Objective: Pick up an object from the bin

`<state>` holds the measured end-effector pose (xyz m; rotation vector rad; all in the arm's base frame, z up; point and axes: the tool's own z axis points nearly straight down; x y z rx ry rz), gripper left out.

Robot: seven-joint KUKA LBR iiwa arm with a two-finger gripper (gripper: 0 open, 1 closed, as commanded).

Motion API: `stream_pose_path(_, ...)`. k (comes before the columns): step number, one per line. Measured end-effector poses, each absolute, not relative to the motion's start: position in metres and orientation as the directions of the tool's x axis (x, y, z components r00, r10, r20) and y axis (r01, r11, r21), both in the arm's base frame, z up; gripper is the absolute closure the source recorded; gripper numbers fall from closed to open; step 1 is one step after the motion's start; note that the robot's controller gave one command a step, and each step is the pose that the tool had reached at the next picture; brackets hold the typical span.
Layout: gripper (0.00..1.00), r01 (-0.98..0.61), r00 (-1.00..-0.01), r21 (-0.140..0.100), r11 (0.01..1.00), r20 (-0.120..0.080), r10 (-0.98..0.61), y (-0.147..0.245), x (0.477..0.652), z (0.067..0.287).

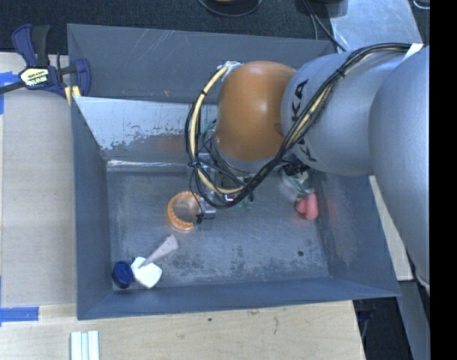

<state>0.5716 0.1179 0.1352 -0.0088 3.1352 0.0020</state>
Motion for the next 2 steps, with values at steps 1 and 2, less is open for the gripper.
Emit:
stream_pose_path(1, 0.00, -0.125, -0.992, 0.003, 0.992, 0.006, -0.125, 0.159, 0.552, 0.100)
stream_pose_path(2, 0.00, 0.321, -0.947, 0.003, 0.947, -0.006, 0.321, 0.118, 0.560, 0.070)
